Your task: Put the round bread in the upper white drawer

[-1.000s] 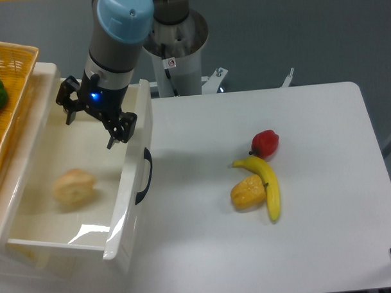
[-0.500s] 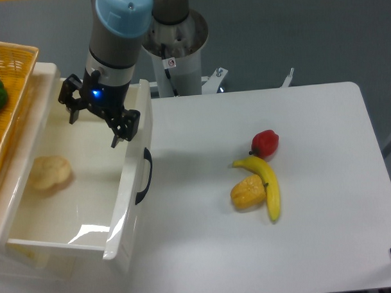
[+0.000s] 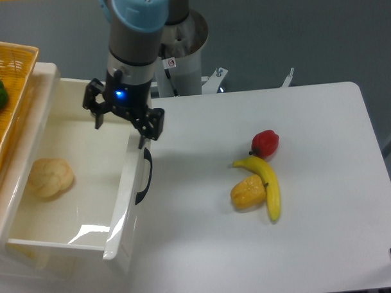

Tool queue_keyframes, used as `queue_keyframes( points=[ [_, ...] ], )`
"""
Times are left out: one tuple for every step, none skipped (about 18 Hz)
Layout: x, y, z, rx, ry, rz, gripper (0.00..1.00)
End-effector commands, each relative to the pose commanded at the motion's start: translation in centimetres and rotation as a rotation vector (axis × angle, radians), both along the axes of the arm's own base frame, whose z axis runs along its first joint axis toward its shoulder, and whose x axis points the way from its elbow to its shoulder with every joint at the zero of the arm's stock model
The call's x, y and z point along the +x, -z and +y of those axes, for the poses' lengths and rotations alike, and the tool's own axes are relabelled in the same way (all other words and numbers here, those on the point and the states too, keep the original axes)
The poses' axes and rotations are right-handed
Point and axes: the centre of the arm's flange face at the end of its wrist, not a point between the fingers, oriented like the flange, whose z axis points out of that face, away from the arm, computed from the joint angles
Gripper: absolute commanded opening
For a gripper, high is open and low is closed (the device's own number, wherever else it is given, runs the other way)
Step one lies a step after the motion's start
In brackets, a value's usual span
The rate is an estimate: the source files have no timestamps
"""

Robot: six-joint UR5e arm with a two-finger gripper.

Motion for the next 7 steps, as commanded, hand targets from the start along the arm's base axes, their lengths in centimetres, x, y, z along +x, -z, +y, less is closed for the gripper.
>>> queue_keyframes(
  points=[
    [-0.6,0.0,-0.4,0.004,0.012,0.009,1.00],
    [-1.1,-0.2,-0.9,0.008,0.012,0.015,1.00],
    [-1.6,-0.3,-1.2,0.008,0.007,0.019,1.00],
    [-2.1,-0.2,-1.5,0.002,0.002,0.025,1.00],
    [-2.6,-0.1,-1.8,-0.010,0.012,0.044,1.00],
    [-2.9,0.1,-2.1,-0.022,0.027,0.060,1.00],
    [-3.4,0.2,-2.5,-0.030,0.036,0.069,1.00]
  ],
)
